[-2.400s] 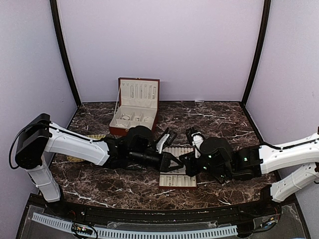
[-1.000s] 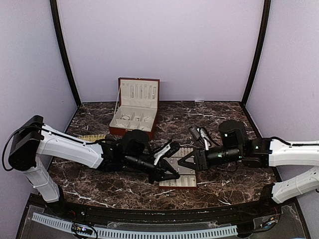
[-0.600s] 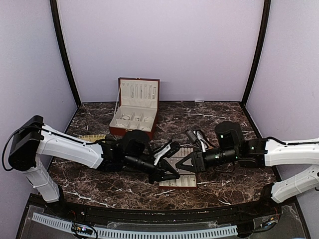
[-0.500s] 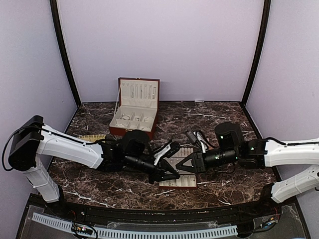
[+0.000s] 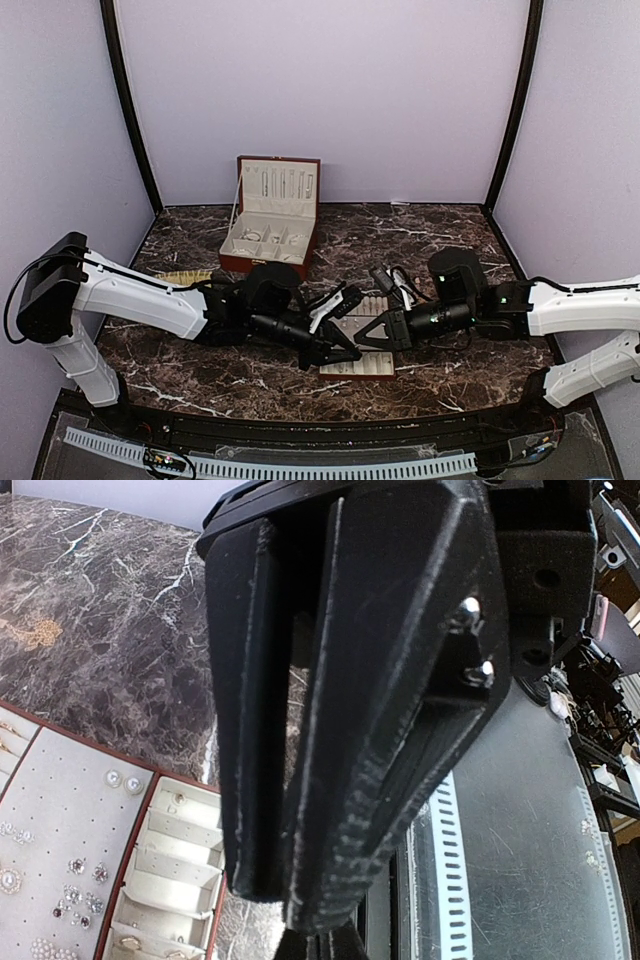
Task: Organize the mixed jewelry
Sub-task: Pass from the left arm to the right
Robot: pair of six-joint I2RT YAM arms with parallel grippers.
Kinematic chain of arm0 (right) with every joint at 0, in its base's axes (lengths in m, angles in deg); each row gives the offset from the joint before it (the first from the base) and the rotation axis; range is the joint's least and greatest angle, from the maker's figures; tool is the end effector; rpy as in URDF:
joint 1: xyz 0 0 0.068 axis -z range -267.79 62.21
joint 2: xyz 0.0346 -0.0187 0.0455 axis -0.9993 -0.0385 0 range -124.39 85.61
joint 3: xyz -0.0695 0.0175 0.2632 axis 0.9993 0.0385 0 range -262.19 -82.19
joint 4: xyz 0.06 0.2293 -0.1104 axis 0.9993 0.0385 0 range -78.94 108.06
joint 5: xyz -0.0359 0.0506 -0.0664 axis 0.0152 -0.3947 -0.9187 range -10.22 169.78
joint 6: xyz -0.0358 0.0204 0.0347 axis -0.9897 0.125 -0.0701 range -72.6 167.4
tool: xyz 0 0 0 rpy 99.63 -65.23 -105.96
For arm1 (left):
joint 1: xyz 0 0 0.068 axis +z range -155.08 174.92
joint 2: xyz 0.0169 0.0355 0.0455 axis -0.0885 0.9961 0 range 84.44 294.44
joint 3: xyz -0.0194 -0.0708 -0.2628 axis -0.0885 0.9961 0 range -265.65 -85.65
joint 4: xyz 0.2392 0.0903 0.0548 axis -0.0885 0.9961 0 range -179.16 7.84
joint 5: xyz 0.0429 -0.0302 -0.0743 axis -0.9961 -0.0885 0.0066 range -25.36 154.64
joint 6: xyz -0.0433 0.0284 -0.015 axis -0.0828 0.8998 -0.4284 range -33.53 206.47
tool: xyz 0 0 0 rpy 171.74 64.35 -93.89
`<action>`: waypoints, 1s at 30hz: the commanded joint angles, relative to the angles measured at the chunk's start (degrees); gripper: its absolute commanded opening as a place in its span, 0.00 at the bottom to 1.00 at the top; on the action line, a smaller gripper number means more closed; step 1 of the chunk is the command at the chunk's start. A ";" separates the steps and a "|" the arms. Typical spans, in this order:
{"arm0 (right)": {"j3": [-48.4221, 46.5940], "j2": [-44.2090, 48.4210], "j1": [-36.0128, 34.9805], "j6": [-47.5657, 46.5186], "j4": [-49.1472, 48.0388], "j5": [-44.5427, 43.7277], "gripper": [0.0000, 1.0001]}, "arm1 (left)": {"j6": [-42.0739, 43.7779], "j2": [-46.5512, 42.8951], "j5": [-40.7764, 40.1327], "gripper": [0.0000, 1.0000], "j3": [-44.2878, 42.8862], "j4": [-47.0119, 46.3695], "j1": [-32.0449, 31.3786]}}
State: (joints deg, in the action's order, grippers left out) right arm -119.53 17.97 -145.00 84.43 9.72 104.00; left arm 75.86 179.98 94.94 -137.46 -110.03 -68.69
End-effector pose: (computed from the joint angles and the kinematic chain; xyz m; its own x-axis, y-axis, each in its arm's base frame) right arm 0.1257 0.2218 0.2343 -0.7881 -0.2091 -0.5789 -0.6093 0.3985 0.6856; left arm 0.1441 -0.3310 0.2096 -0.3503 0.3482 -0.8695 0.9315 0.0319 -0.3624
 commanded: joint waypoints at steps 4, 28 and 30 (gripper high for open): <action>0.69 -0.04 0.35 -0.15 -2.41 1.00 0.06 | 0.50 -2.74 -0.60 0.00 -1.10 -0.38 -0.37; -7.45 0.00 0.37 -4.66 16.57 -18.45 0.00 | -2.68 -9.17 -5.73 0.59 5.04 2.21 2.30; -8.66 -2.30 0.35 -5.17 18.13 -20.54 0.00 | -3.76 -10.43 -6.13 0.59 4.95 5.10 5.12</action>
State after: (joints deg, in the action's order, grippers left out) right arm -124.95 19.09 -145.00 81.53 22.51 90.28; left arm 73.98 173.62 90.26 -133.44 -108.82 -67.60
